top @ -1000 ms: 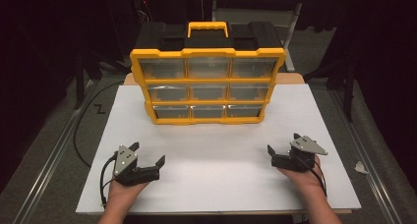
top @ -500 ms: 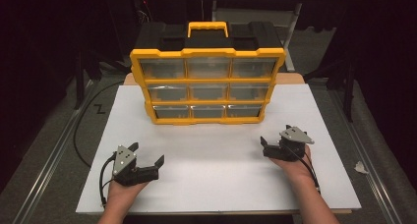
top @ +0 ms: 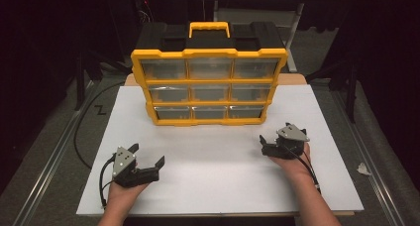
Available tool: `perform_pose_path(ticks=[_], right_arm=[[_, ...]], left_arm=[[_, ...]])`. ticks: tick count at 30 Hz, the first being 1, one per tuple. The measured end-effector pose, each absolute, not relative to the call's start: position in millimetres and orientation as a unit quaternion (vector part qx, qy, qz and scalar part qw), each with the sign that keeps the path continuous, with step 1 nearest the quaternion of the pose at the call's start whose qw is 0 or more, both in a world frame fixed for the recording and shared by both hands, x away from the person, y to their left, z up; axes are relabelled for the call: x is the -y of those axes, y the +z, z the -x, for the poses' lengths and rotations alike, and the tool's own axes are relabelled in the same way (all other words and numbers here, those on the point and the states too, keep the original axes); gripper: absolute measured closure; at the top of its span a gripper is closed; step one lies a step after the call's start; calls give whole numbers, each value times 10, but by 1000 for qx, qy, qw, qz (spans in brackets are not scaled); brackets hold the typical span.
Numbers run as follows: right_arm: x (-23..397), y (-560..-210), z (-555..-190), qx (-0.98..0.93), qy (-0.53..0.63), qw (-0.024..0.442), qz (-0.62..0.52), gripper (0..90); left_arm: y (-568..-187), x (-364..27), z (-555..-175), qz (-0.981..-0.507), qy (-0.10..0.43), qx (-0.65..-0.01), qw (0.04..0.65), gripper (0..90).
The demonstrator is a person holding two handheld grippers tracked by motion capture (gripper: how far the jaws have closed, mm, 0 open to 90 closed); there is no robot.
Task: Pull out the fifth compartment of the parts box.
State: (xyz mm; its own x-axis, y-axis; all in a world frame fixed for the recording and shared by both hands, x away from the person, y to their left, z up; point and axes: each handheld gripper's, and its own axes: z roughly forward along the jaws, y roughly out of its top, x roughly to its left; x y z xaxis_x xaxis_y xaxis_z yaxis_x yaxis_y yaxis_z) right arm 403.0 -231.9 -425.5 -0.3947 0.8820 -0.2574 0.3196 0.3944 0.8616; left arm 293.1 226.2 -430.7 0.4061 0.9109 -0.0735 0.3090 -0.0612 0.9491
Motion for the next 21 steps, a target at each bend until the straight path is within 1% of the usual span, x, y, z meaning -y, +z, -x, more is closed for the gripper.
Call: perform_pose_path(ticks=[16,21], right_arm=[[2223,-4344,-3933,-796,296,409,-333,10],[2175,-4331,-3886,-805,275,429,-303,11]], left_arm=[[-4325,-2246,-2944,-670,299,-457,503,1],[-4327,-2241,-2945,-673,297,-456,501,2]])
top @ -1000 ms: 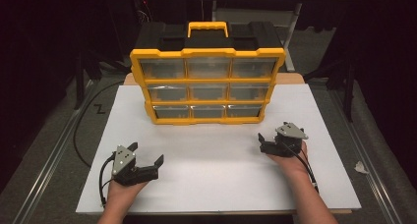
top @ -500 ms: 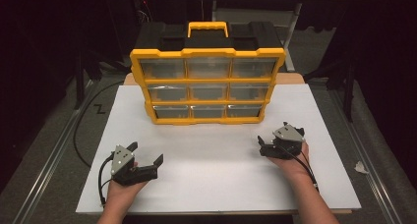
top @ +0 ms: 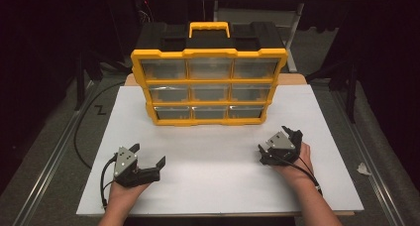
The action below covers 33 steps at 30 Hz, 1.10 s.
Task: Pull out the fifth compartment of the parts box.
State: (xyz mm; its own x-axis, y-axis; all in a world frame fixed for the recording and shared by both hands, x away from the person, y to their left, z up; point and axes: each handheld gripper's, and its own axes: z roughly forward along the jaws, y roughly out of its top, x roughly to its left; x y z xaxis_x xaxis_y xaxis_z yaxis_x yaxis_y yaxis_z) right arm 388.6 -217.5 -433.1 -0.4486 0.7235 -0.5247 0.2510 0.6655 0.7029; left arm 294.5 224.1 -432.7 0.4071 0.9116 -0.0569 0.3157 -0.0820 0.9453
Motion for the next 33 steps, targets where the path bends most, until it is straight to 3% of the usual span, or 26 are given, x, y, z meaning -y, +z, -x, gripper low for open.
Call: perform_pose_path(ticks=[13,33], right_arm=[[2011,-4272,-3744,-821,217,487,-204,10],[1875,-4258,-3625,-823,142,540,-105,10]], left_arm=[[-4325,-2240,-2939,-668,306,-456,503,3],[-4328,-2223,-2931,-679,322,-446,486,3]])
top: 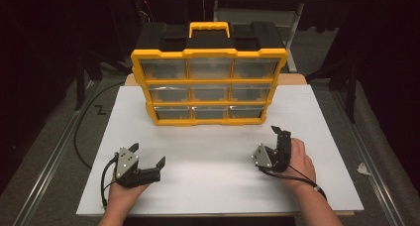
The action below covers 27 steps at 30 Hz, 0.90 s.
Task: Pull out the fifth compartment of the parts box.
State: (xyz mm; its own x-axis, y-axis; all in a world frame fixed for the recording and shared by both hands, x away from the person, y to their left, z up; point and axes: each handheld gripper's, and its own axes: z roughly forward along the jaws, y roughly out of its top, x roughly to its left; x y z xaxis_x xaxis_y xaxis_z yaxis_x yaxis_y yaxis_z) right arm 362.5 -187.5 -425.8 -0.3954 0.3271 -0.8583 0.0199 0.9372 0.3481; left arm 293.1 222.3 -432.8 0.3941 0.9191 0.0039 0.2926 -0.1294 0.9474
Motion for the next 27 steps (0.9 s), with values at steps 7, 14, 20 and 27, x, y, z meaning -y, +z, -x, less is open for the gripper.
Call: perform_pose_path(ticks=[7,14,20,27], right_arm=[[1835,-4265,-3595,-822,115,552,-73,12],[1788,-4255,-3548,-817,92,568,-40,11],[1748,-4264,-3522,-814,79,575,-17,11],[1655,-4252,-3461,-807,64,587,9,12]], left_arm=[[-4328,-2226,-2931,-680,326,-446,482,3],[-4330,-2228,-2933,-679,327,-447,482,3],[-4331,-2227,-2938,-680,318,-447,486,6],[-4334,-2231,-2944,-679,314,-449,489,5]])
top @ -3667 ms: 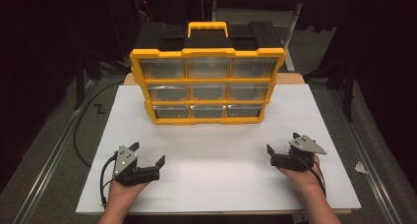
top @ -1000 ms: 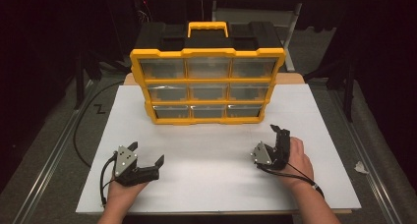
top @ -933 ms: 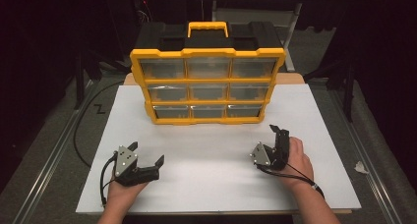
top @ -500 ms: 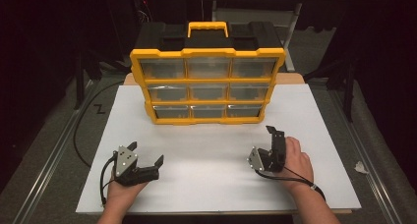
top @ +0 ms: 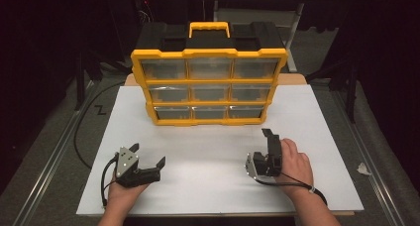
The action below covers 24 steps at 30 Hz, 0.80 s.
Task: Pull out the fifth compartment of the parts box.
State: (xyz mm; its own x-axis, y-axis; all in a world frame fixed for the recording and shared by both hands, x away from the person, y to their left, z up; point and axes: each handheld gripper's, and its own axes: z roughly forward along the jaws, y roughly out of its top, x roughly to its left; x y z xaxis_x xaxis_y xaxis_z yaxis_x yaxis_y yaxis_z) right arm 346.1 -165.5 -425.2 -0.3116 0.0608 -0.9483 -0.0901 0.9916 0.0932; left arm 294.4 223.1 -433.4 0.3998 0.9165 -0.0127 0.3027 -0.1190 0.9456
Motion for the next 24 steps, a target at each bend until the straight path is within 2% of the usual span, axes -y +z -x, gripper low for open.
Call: perform_pose_path(ticks=[15,24], right_arm=[[1460,-4316,-3413,-802,53,593,45,31],[1347,-4359,-3413,-798,54,599,49,128]], left_arm=[[-4333,-2209,-2936,-688,322,-437,482,5],[-4330,-2215,-2940,-686,323,-435,485,5]])
